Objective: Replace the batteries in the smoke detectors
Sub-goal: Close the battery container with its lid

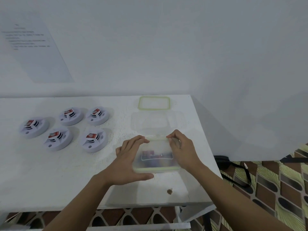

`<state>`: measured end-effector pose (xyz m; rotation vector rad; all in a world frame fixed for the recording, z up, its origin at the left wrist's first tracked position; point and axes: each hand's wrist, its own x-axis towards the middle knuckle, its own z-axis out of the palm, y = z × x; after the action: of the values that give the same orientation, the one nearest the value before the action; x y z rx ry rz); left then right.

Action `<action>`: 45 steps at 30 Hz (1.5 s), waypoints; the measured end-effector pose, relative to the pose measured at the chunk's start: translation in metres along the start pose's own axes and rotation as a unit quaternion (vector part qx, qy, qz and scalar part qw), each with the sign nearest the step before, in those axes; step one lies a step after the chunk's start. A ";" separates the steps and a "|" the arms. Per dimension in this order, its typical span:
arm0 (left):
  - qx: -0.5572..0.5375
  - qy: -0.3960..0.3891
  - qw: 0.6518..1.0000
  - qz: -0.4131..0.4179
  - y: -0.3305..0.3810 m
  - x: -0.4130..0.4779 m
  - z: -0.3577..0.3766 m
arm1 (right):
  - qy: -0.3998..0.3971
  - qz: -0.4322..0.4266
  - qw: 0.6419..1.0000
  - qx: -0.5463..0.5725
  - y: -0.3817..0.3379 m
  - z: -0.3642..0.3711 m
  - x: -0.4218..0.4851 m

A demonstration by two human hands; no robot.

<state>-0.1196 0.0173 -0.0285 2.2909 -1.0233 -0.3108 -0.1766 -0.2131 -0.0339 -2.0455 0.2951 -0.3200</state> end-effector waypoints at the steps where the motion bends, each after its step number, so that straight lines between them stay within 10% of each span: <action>1: -0.013 -0.011 1.000 -0.004 0.000 0.000 -0.003 | 0.000 -0.002 1.000 -0.007 0.000 -0.001 0.000; 12: -0.125 0.092 0.986 -0.065 0.006 0.031 -0.031 | 0.042 -0.069 0.995 -0.050 -0.017 -0.018 0.027; 20: -0.337 0.260 0.883 -0.197 -0.016 0.128 -0.076 | 0.132 0.009 0.991 0.035 -0.034 -0.024 0.120; 32: -0.339 0.174 0.869 -0.317 -0.067 0.236 -0.075 | 0.032 0.230 0.973 -0.013 0.004 -0.008 0.234; 45: -0.332 0.170 0.871 -0.321 -0.079 0.254 -0.072 | 0.073 0.210 0.970 0.101 0.021 -0.009 0.244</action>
<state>0.1304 -0.0973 -0.0122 1.8624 0.0739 -0.4208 0.0466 -0.3132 -0.0235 -1.7094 0.7427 -0.2254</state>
